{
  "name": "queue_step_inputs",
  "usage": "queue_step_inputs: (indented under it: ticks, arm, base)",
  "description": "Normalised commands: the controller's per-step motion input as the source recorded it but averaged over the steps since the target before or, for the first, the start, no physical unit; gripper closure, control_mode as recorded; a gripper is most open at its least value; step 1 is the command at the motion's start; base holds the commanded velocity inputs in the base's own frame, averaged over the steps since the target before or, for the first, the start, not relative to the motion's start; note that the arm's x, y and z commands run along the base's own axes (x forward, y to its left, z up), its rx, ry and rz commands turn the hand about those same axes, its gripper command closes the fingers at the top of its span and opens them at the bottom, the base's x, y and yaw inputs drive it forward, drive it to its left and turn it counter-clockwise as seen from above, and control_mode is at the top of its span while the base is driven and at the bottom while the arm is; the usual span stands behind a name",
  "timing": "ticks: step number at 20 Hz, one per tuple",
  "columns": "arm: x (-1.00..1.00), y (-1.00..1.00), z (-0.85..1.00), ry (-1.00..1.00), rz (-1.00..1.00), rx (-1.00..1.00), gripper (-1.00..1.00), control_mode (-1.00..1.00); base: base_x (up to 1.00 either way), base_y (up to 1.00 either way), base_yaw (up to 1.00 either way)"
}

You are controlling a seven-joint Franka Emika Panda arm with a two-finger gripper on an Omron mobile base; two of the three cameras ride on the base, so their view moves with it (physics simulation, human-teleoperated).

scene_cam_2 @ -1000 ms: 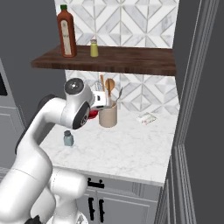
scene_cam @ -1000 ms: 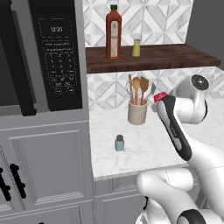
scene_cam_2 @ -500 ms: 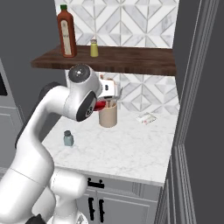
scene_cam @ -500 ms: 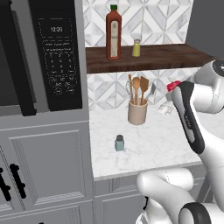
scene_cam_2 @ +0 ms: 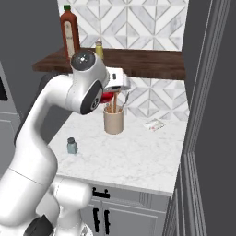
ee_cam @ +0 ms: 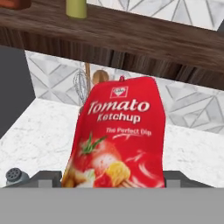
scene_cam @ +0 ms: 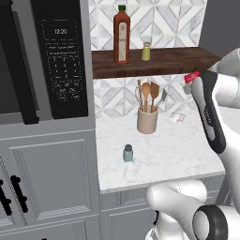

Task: Put the shaker and condiment bottle from the counter next to their counterparts in the cabinet.

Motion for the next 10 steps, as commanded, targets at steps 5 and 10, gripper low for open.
queue_step_inputs:
  ticks: [5,10]
  arm:
    - [0.0,-0.12,0.48,0.0,0.0,-0.05,1.0,-1.0]
    - [-0.05,0.04,0.5,-0.08,0.0,0.0,1.0,-1.0]
  base:
    - [0.0,0.0,0.0]
    - [0.0,0.0,0.0]
